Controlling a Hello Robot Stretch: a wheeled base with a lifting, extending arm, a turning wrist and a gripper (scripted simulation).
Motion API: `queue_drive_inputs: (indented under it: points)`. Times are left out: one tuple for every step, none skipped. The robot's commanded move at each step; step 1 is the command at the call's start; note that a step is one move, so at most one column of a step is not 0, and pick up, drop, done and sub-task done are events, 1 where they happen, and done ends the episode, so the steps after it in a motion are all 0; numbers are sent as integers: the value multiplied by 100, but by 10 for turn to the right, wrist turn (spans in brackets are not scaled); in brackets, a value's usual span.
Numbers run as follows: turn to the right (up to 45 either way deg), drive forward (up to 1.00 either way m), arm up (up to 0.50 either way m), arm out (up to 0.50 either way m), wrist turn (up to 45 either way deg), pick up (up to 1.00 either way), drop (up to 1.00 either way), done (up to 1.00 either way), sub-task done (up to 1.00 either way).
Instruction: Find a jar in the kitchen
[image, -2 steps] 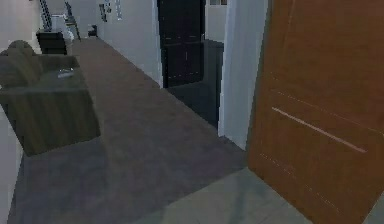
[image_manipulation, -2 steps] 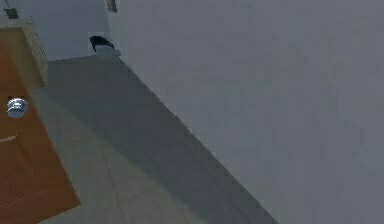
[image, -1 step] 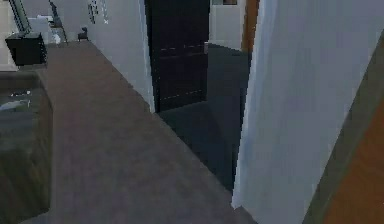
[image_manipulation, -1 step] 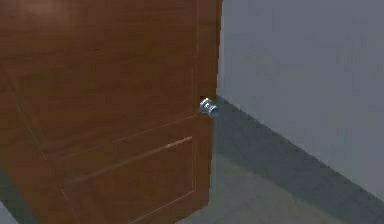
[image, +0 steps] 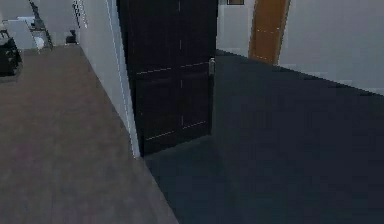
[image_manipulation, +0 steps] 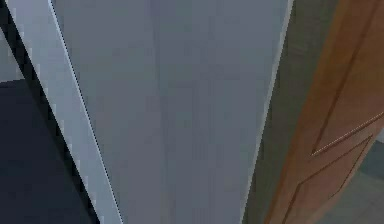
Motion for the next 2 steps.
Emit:
queue_drive_inputs:
  points:
    - [-60,0,0,0,0,0,0,0,0]
    - [0,45,0,0,0,0,0,0,0]
